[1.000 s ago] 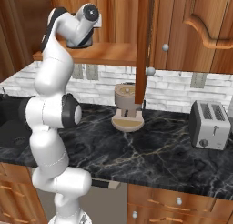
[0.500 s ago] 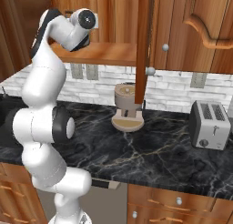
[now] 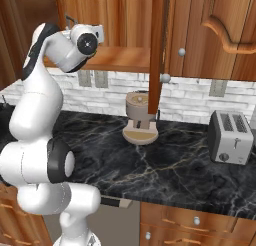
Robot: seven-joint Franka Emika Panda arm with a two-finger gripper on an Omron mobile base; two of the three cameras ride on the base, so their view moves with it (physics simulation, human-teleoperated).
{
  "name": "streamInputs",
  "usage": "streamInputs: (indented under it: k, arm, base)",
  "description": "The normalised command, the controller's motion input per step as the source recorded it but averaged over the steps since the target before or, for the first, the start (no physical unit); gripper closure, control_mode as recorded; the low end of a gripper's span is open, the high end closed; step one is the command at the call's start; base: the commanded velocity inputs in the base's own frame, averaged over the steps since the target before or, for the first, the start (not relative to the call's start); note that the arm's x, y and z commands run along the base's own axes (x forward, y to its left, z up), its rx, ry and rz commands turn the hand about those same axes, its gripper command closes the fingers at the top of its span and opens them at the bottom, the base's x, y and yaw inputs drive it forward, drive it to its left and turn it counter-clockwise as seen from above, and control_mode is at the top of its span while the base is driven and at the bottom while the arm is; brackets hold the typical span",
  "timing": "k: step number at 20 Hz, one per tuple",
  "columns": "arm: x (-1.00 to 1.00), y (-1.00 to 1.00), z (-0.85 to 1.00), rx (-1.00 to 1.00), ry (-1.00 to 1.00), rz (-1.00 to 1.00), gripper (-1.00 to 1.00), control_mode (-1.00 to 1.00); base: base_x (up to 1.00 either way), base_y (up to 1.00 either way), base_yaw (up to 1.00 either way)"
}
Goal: Open the cabinet, pick the kettle from the cabinet, and place it in the sink.
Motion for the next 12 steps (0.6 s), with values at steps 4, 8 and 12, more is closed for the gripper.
streamInputs:
  k: [4, 8, 12]
  arm:
    - [-0.48, -0.14, 0.23, 0.00, 0.04, -0.02, 1.00, -1.00]
    - [-0.53, -0.13, 0.19, 0.00, 0.05, 0.00, 1.00, -1.00]
    - [-0.54, -0.16, 0.15, 0.03, 0.06, 0.00, 1.00, -1.00]
  base:
    - [0.00, 0.00, 0.00]
    - [0.00, 0.00, 0.00]
    - [0.00, 0.00, 0.00]
